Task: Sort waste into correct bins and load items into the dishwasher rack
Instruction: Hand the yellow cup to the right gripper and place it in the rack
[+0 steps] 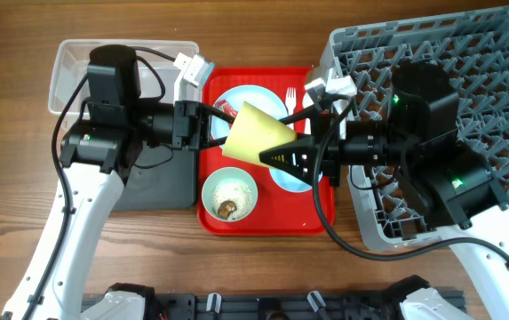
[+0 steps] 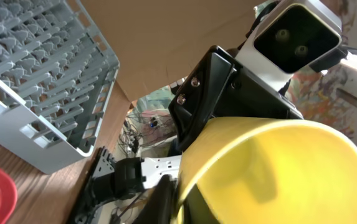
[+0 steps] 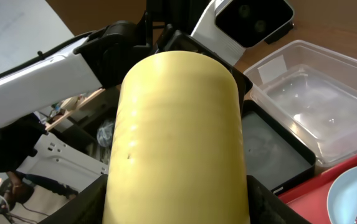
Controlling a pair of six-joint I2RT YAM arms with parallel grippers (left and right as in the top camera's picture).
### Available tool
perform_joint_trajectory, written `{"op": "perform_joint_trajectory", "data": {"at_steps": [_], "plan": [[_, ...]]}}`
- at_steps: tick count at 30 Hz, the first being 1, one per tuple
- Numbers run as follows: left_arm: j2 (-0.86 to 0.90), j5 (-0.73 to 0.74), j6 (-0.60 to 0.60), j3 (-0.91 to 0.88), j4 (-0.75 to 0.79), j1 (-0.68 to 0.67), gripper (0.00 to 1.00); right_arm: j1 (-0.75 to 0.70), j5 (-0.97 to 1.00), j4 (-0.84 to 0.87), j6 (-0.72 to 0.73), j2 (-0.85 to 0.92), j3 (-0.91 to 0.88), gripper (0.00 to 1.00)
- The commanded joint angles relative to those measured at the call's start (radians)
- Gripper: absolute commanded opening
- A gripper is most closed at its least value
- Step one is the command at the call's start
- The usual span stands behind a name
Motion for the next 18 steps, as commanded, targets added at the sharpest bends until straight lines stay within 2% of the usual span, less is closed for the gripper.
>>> {"op": "perform_joint_trajectory", "data": {"at_steps": [1, 2, 3, 4, 5, 7, 10, 12, 18], "plan": [[-0.007, 0.001, -0.003, 0.012, 0.002, -0.003, 0.47, 0.007, 0.050, -0.004, -0.024, -0.008, 0.001, 0.43], [-0.007, -0.002, 0.000, 0.012, 0.002, -0.002, 0.58, 0.007, 0.101, -0.012, -0.022, -0.022, 0.001, 0.43], [-0.007, -0.012, 0.004, 0.011, 0.002, 0.002, 0.65, 0.002, 0.155, -0.023, -0.013, -0.040, 0.001, 0.39], [-0.007, -0.014, 0.050, 0.011, 0.000, 0.004, 0.66, -0.013, 0.208, -0.042, 0.014, -0.069, 0.001, 0.38], [-0.007, -0.015, 0.086, 0.011, -0.004, 0.004, 0.76, -0.026, 0.227, -0.060, 0.013, -0.094, 0.001, 0.38], [-0.007, -0.043, 0.123, 0.011, -0.008, 0.004, 0.81, -0.070, 0.294, -0.127, 0.021, -0.158, 0.001, 0.38], [-0.007, -0.205, 0.133, 0.010, -0.021, 0.004, 0.97, -0.152, 0.449, -0.272, 0.063, -0.259, 0.001, 0.38], [-0.007, -0.274, 0.132, 0.010, -0.023, 0.003, 0.98, -0.194, 0.532, -0.358, 0.089, -0.303, 0.001, 0.38], [-0.007, -0.341, 0.132, 0.010, -0.079, 0.003, 0.94, -0.267, 0.989, -0.709, 0.283, -0.324, -0.001, 0.38]]}}
